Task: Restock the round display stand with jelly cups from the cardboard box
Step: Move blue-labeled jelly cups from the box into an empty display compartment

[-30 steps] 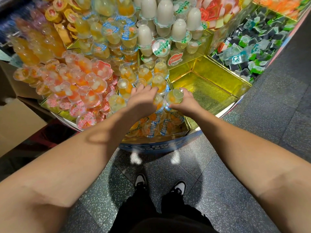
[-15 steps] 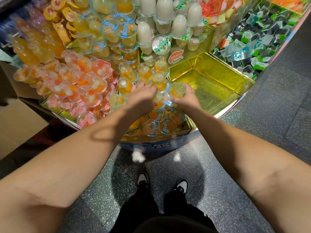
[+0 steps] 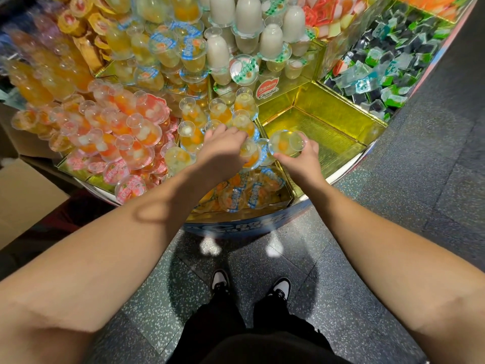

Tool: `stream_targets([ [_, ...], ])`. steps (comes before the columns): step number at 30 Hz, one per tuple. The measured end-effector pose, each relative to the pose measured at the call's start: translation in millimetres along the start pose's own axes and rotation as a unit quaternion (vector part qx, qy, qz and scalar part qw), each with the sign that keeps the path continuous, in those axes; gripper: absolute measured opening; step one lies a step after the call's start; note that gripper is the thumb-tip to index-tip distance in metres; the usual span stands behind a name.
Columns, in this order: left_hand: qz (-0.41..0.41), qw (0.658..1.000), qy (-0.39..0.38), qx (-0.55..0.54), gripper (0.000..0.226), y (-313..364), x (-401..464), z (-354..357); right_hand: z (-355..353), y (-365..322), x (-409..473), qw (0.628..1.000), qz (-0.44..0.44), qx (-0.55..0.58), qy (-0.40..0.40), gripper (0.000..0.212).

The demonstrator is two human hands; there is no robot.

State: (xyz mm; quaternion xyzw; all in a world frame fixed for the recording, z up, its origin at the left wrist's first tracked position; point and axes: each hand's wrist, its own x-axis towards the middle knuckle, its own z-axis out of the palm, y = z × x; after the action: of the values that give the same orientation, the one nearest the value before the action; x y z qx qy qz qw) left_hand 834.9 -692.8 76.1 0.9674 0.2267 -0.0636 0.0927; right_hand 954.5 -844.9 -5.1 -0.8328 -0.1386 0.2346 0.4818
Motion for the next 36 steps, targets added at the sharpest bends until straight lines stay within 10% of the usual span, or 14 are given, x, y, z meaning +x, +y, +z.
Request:
stream_targets([
  [9,-0.042,0.989,0.076,-0.116,0.054,0,-75,19,5,33,-55,0.986,-0.108,-0.13,-0.001,0.056],
  [18,-0.148,0.981,0.029,-0.119,0.046,-3,-96,76,47,42,-50,0.974,-0.035,-0.222,-0.025,0.064],
  [28,-0.232,0.955,0.033,-0.183,0.048,3,-74,106,67,43,-39,0.992,-0.01,-0.118,-0.044,0.07],
  [36,-0.32,0.862,0.106,-0.379,0.043,21,-74,116,65,53,-51,0.996,-0.019,-0.058,-0.058,0.064],
])
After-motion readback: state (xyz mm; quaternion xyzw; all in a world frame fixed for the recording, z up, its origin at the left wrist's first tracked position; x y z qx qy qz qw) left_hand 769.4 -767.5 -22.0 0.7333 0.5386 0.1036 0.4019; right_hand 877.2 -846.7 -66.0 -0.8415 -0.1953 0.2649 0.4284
